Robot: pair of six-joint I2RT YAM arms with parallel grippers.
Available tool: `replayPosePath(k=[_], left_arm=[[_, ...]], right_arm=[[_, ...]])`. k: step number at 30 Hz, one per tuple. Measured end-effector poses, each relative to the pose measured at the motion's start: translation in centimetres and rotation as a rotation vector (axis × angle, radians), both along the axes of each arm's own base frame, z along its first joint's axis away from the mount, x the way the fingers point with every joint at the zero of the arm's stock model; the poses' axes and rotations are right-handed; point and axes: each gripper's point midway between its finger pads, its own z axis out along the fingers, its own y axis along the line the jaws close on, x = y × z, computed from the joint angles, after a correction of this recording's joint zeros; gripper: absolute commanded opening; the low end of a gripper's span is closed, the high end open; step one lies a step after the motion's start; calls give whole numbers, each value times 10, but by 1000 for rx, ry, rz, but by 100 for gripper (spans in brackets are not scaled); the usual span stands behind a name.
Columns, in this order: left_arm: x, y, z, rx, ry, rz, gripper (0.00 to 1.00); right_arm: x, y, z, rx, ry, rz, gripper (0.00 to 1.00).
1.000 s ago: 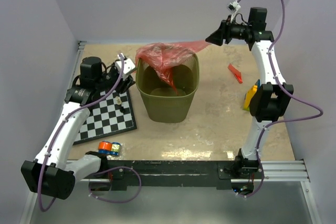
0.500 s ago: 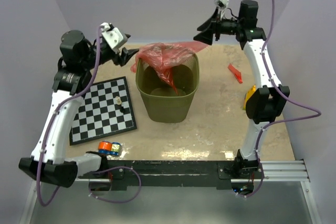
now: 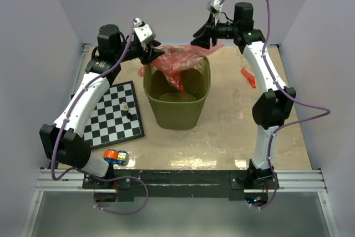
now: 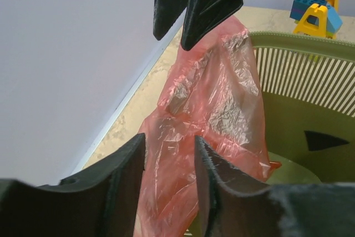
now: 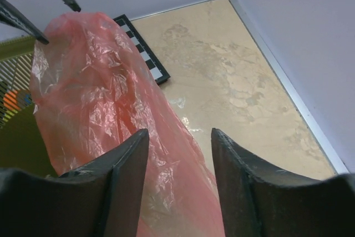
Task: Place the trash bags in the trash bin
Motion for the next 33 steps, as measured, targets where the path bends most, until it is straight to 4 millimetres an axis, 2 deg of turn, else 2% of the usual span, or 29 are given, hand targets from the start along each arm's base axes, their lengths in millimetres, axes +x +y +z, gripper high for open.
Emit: replayPosePath(k=[5, 9, 13, 17, 23, 25, 30, 33], left_arm=[[0, -1, 0, 11, -18, -2, 41], [1, 1, -5, 29, -10, 9, 48], [6, 2, -11, 45, -1, 35, 48], [11, 1, -23, 72, 16, 50, 36], [15, -2, -36, 105, 38, 55, 15], [14, -2, -36, 108, 38, 52, 14], [12, -4, -32, 107, 29, 49, 7], [5, -5, -22, 102, 5, 42, 2]], right_arm=[[0, 2, -1, -5, 4, -6, 50], [-2, 5, -3, -9, 12, -3, 50], [-4, 7, -5, -12, 22, 1, 49], [-6, 9, -7, -17, 30, 4, 42], [-5, 8, -10, -29, 30, -3, 17], [-4, 7, -11, -32, 25, -6, 2], [-4, 7, -10, -35, 10, -4, 0], [-5, 8, -7, -29, 5, 0, 0]])
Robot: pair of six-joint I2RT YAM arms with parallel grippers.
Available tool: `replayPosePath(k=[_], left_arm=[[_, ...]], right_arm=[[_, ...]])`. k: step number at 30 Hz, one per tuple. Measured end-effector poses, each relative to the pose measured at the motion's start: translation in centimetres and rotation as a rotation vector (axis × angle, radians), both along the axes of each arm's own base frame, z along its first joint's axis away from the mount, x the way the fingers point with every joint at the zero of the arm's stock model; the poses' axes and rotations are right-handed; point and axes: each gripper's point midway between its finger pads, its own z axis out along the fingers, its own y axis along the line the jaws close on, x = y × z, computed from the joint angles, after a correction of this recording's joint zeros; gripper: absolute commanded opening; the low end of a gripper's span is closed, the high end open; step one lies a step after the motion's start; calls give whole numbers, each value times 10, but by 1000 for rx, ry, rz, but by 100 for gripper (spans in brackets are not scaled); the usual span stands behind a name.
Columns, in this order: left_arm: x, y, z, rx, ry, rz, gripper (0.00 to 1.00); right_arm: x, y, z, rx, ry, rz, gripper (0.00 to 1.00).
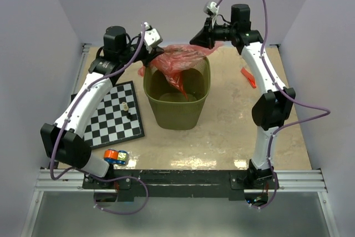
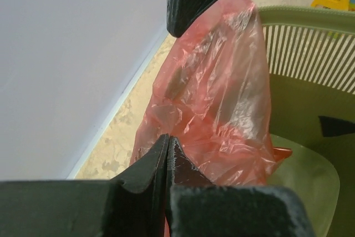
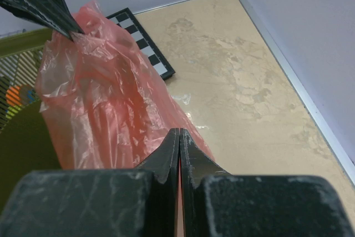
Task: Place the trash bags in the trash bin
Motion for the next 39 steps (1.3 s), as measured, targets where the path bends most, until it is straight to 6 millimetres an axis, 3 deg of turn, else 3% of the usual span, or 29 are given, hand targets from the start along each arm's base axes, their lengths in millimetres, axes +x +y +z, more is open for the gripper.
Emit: replayPosePath(k=[3, 4, 5, 6, 9, 11, 15, 18, 21, 25, 30, 34, 39], left_arm=[[-11, 0, 17, -2, -49, -14, 0], [-18, -1, 23, -4, -69, -23, 0], [-24, -3, 31, -5, -94, -34, 0], [-32, -4, 39, -5, -120, -47, 0], [-60, -12, 58, -3, -194, -103, 0], [-75, -17, 66, 0, -230, -138, 0], [-98, -22, 69, 16, -273, -186, 0], [-104, -21, 64, 33, -276, -197, 0], [-107, -20, 61, 50, -279, -202, 0], [-111, -16, 61, 74, -304, -207, 0], [-125, -11, 62, 107, -346, -224, 0], [-133, -7, 61, 155, -398, -241, 0], [-145, -2, 36, 269, -489, -273, 0]], right_arm=[[-7, 0, 5, 9, 3, 12, 0], [-11, 0, 8, 12, 0, 13, 9], [-14, 0, 12, 14, -7, 15, 29], [-19, 0, 18, 16, -20, 17, 42], [-36, -2, 40, 22, -83, 32, 68], [-49, -3, 55, 23, -149, 47, 76], [-78, -3, 87, 18, -310, 94, 80], [-93, 7, 95, -9, -398, 143, 80], [-105, 24, 88, -48, -437, 204, 79], [-116, 44, 61, -103, -427, 269, 81], [-117, 49, 50, -136, -425, 280, 84], [-118, 47, 68, -127, -455, 270, 87], [-126, 45, 101, -101, -531, 259, 88]])
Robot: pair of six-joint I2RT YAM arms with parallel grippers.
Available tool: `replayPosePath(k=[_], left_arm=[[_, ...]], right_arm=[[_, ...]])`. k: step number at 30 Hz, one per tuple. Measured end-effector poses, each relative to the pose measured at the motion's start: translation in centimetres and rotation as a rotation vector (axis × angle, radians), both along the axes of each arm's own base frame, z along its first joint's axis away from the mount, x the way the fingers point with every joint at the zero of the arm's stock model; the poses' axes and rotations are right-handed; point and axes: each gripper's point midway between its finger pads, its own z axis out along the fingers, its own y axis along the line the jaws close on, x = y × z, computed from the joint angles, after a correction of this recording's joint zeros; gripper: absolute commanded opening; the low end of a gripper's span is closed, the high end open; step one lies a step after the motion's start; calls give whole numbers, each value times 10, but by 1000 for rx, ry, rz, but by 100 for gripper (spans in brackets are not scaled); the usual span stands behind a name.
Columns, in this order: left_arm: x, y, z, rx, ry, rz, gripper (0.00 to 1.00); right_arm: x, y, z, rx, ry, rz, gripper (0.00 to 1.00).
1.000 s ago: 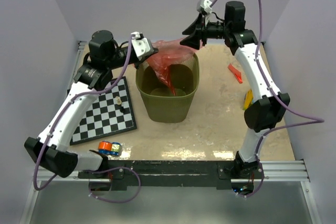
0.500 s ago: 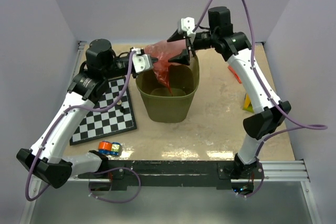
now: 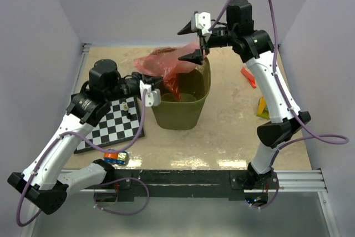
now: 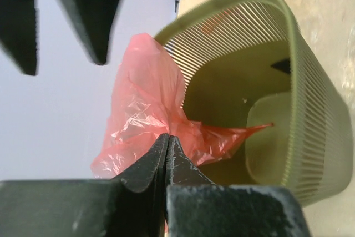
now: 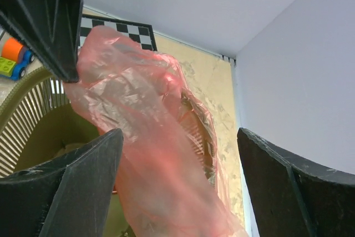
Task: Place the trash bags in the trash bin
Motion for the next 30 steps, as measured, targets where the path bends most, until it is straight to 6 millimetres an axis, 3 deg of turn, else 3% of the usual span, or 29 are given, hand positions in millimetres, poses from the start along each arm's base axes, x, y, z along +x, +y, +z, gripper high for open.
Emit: replayPosePath(k=[2, 6, 13, 20, 28, 30], left_arm=[[-6, 0, -10, 46, -48, -16, 0], [-15, 0, -26, 132, -158, -49, 0], [-23, 4, -27, 214, -357, -85, 0], [-22, 5, -23, 235, -466, -85, 0], [-26, 6, -10, 203, -587, -74, 0], [-27, 7, -7, 195, -615, -69, 0]], right_arm=[[-3, 1, -1, -4, -5, 4, 89], [-6, 9, -20, -47, 27, 18, 89], [-13, 37, -62, -146, 74, 65, 90], [-18, 39, -84, -222, 98, 81, 88], [-12, 43, -109, -264, 161, 84, 64], [-9, 45, -117, -274, 181, 85, 53]])
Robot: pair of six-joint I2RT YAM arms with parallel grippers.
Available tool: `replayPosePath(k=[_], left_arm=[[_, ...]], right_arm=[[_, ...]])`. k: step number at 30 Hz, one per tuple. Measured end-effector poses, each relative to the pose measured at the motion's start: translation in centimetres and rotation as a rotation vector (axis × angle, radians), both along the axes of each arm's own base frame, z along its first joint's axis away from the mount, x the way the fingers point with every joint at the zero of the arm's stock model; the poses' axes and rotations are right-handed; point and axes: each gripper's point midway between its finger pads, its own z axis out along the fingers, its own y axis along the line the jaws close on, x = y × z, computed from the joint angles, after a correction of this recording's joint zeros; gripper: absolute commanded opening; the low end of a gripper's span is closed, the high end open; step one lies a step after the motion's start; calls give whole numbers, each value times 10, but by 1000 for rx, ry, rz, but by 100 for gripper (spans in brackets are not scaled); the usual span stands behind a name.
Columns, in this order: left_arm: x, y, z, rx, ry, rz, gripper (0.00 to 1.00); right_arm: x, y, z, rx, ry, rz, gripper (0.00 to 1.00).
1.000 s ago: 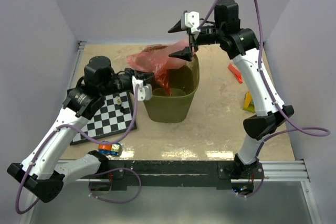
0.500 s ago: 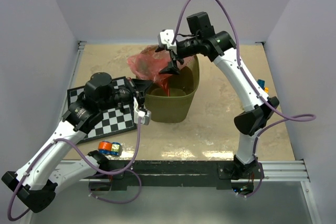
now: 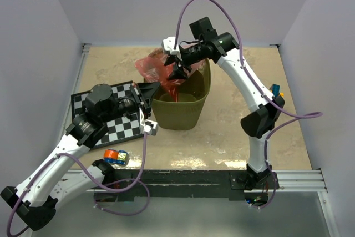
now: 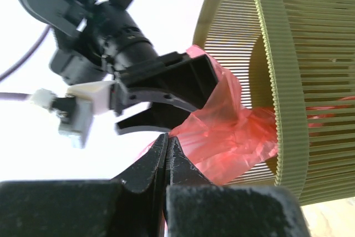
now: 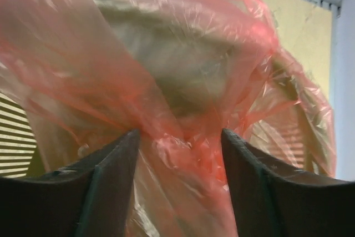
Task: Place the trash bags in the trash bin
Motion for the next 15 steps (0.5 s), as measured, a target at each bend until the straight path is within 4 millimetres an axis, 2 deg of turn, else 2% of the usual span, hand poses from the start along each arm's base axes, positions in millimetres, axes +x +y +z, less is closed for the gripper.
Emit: replayPosePath(k=[3, 4, 6, 11, 15], left_arm=[[-2, 2, 2, -15, -32, 7, 0], [-2, 3, 2, -18, -38, 11, 0], [-1, 5, 5, -25, -46, 20, 0], [1, 11, 11, -75, -32, 60, 0], [5, 14, 15, -160, 65, 98, 0]], right_arm=[[1, 1, -9, -16, 32, -4, 28], [0, 0, -10, -18, 40, -7, 14], [-1, 0, -9, -17, 44, -11, 0], [-2, -7, -2, -26, 30, -45, 0], [-18, -33, 25, -17, -60, -107, 0]])
